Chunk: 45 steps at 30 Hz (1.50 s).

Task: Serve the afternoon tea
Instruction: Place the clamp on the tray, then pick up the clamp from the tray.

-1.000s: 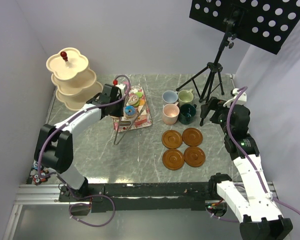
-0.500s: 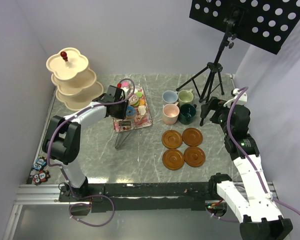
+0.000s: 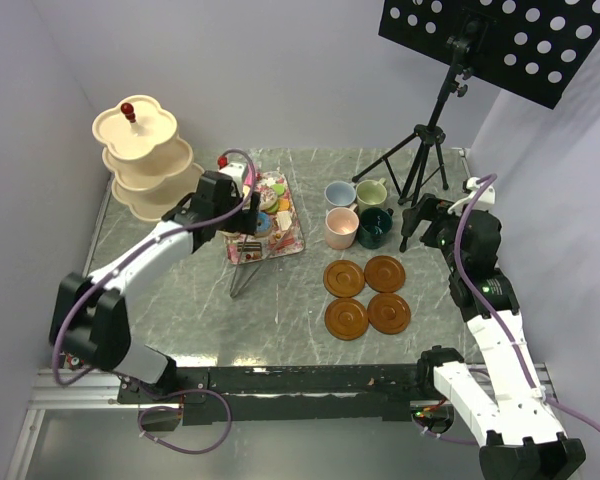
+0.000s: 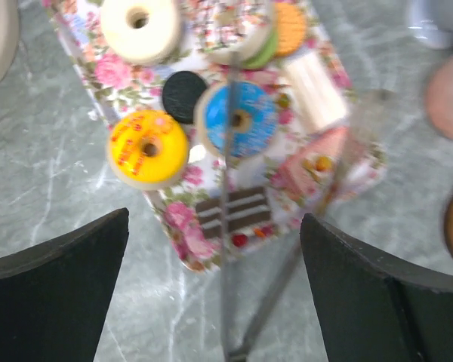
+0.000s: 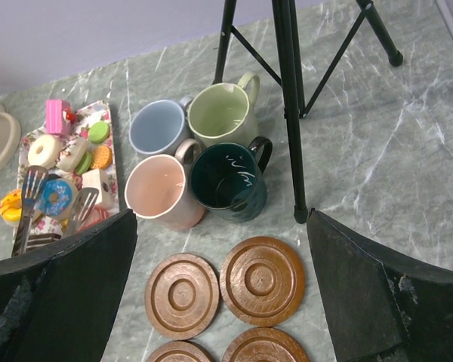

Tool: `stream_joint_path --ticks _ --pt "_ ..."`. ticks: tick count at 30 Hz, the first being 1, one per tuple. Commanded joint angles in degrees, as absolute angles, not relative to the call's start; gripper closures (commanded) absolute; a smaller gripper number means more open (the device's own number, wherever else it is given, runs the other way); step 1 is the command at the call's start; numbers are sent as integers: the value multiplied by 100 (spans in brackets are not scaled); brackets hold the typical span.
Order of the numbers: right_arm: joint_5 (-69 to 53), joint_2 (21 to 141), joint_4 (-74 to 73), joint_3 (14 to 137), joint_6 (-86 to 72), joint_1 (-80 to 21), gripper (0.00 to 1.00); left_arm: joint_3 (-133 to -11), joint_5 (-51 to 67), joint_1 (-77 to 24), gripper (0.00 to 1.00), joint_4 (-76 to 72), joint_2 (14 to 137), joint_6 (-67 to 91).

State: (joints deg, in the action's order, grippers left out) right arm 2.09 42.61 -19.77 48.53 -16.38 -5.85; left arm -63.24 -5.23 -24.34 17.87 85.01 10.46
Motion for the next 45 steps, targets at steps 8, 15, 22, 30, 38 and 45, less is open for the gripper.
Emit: stream_joint_path --ticks 8,15,22,30,38,45 --pt "62 4280 -1811 4992 -1714 -571 0 -5046 114 -2935 0 1661 7498 1766" --pt "26 4412 -1740 5115 -1775 -580 0 -4571 -148 -3076 0 1749 7514 2048" --pt "-193 4430 -1767 5186 -1846 -580 0 -4632 -395 -3225 0 1679 7954 2057" --pt "-176 4263 -1811 5019 -1925 -580 0 -4667 -747 -3489 1 1652 8270 1916" --pt "-202 4236 -1802 4992 -1951 -580 0 -4930 -1756 -3814 18 1793 8692 1977" --pt "-237 4236 -1802 4913 -1995 -580 0 -4983 -1907 -3867 28 1740 8982 1987"
